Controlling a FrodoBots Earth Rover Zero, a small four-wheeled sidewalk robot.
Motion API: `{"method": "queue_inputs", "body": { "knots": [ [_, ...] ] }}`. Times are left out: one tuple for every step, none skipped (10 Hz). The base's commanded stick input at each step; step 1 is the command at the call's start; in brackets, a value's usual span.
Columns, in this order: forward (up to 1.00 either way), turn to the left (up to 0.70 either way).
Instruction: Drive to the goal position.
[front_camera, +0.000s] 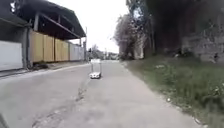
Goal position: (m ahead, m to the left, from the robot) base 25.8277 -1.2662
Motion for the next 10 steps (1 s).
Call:
{"method": "queue_inputs", "body": {
  "knots": [
    [1.0, 0.0],
    [1.0, 0.0],
    [1.0, 0.0],
    [1.0, 0.0],
    [1.0, 0.0],
    [1.0, 0.0],
    [1.0, 0.0],
    [1.0, 0.0],
    [1.0, 0.0],
    [1.0, 0.0]
  ]
}}
